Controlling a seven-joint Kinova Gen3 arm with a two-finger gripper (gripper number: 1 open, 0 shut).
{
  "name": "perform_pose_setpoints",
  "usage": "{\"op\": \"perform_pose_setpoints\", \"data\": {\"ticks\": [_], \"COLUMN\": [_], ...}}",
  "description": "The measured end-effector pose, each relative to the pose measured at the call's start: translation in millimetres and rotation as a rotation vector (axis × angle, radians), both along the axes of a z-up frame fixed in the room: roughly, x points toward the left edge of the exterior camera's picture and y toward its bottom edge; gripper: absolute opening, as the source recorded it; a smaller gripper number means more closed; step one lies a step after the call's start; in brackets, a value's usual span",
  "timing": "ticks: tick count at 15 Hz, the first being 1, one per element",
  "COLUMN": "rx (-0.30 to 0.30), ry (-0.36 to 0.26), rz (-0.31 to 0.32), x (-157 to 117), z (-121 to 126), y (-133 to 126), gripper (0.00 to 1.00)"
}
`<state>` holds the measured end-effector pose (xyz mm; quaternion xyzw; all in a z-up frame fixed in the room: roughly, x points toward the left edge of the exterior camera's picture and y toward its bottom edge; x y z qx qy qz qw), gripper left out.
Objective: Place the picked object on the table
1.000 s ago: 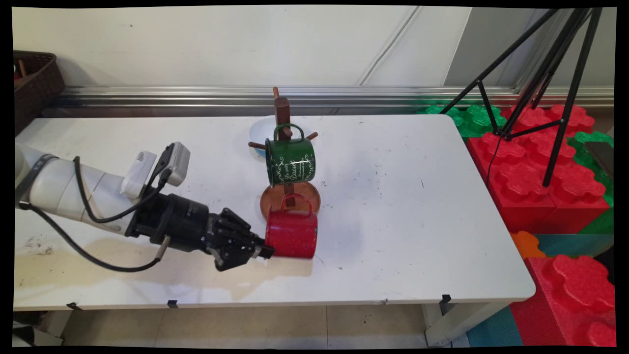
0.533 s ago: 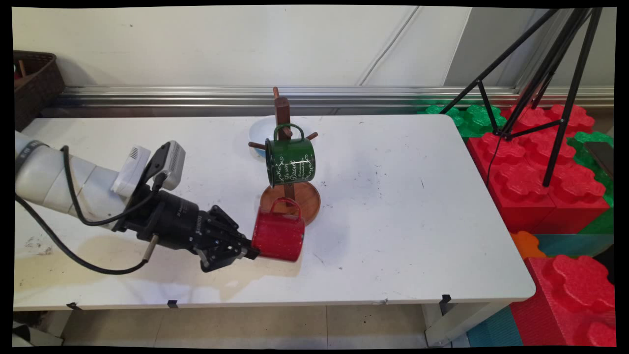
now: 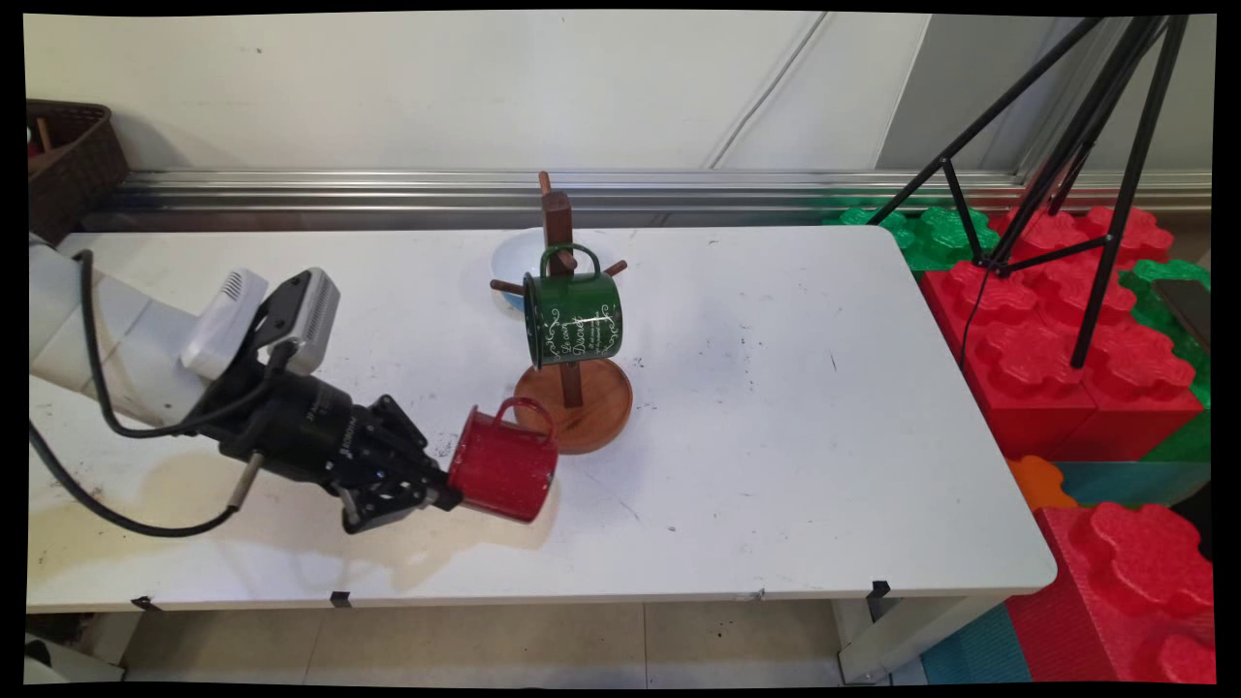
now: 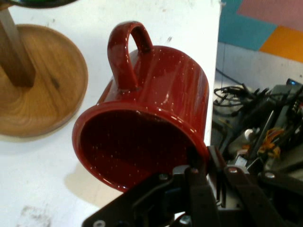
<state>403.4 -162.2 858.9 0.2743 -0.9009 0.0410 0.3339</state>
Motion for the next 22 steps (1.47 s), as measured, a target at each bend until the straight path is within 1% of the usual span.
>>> {"op": "perform_pose_setpoints", "data": {"ticks": [8, 13, 15, 19, 22], "rx": [-0.008, -0.02, -0.031, -0.047, -0.051], "ry": [-0.136, -0.194, -0.228, -0.31, -0.348], "rz": [-0.062, -0.075, -0.083, -0.091, -0.095], "x": [17.2, 22.9, 27.3, 45.2, 55.1], "z": [26.2, 37.6, 43.8, 52.8, 53.9], "y": [-7.1, -14.3, -19.6, -31.4, -36.7], "gripper": [0.0, 0.0, 0.0, 0.0, 0.0]}}
